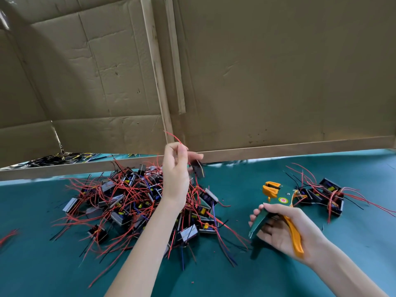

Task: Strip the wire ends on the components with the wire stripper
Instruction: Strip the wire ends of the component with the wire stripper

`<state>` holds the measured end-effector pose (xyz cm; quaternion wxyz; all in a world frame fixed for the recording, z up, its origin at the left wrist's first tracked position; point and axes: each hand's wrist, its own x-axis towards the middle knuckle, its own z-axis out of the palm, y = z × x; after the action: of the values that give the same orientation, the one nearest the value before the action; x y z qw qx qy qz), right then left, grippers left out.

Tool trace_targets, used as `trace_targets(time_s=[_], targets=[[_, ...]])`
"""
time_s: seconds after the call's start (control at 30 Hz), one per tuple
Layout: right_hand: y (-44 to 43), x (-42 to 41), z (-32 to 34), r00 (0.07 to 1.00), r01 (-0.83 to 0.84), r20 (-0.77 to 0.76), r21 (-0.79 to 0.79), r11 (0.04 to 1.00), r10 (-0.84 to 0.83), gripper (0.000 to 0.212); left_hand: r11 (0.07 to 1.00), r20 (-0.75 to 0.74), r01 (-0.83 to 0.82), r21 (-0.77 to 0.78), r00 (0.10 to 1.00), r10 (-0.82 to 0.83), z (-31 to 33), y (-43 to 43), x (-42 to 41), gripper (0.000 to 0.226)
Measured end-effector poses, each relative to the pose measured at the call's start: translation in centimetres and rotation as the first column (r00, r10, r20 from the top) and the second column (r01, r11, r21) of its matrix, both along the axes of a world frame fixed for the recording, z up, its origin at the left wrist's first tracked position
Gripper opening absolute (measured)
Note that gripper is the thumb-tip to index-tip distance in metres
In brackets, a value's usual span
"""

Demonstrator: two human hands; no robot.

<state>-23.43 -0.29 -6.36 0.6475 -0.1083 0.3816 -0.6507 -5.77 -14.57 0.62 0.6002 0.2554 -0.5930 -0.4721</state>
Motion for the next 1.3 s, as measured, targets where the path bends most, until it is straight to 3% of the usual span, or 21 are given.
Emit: trace_targets(time_s=[0.1,0.27,0.33,0.4,0.47,0.57,0.67,0.8,0.83,0.93,1.0,1.07,1.3], targets=[[0.1,0.1,0.1,1.0,0.007,0.006,-0.009,1.0,-0.007,0.01,0.98,-0.082,-0.048,-0.194,0.996,0.032,2.5,1.0,1.0,0.018],[0.2,0.1,0.3,1.0,0.009,0.004,-0.019,1.0,-0.009,0.008,0.857,-0.191,-0.209,-0.471,0.973,0.133,5.3,2.9,1.6,0.018],[0.3,0.1,0.2,1.0,0.003,-0.006,-0.014,1.0,-0.003,0.007,0.836,-0.118,-0.212,-0.506,0.977,0.176,5.5,2.8,1.8,0.017],[0.2,0.1,0.2,1.0,0.002,-0.01,-0.008,1.0,-0.002,0.007,0.897,0.199,-0.133,-0.422,0.952,0.235,4.5,2.3,1.4,0.019],[0.2,0.1,0.1,1.0,0.001,-0.014,0.001,1.0,-0.001,0.008,0.96,0.547,-0.062,-0.273,0.811,0.208,2.4,1.9,0.6,0.023],[0.1,0.1,0.0,1.0,-0.002,-0.023,0.012,1.0,0.002,0.008,0.983,0.731,-0.035,-0.181,0.664,0.158,-1.4,1.3,-0.9,0.029],[0.1,0.0,-0.2,0.999,-0.005,-0.033,0.017,1.0,0.006,0.009,0.976,0.808,-0.049,-0.21,0.554,0.202,-4.5,1.3,-1.6,0.041],[0.0,-0.1,-0.3,0.999,-0.006,-0.044,0.014,1.0,0.007,0.01,0.964,0.924,0.155,-0.216,0.351,0.151,-6.3,1.0,-1.6,0.041],[-0.1,-0.2,-0.3,0.999,-0.005,-0.045,0.014,1.0,0.006,0.01,0.968,0.937,0.205,-0.144,0.343,0.067,-6.2,0.7,-1.4,0.038],[-0.1,-0.3,-0.4,0.999,-0.001,-0.045,0.014,1.0,0.002,0.01,0.946,0.885,0.322,0.02,0.434,-0.167,-5.7,0.1,-0.5,0.029],[-0.1,-0.2,-0.4,0.999,-0.001,-0.045,0.016,1.0,0.002,0.01,0.936,0.887,0.348,-0.057,0.449,-0.112,-5.5,-0.1,0.0,0.026],[-0.1,-0.1,-0.3,0.999,-0.003,-0.047,0.02,1.0,0.004,0.01,0.923,0.917,0.354,-0.153,0.399,-0.001,-5.3,-0.3,0.2,0.022],[0.1,-0.1,0.0,0.999,0.004,-0.049,0.021,1.0,-0.003,0.009,0.867,0.95,0.499,-0.006,0.274,-0.152,-4.4,-1.0,1.4,0.013]])
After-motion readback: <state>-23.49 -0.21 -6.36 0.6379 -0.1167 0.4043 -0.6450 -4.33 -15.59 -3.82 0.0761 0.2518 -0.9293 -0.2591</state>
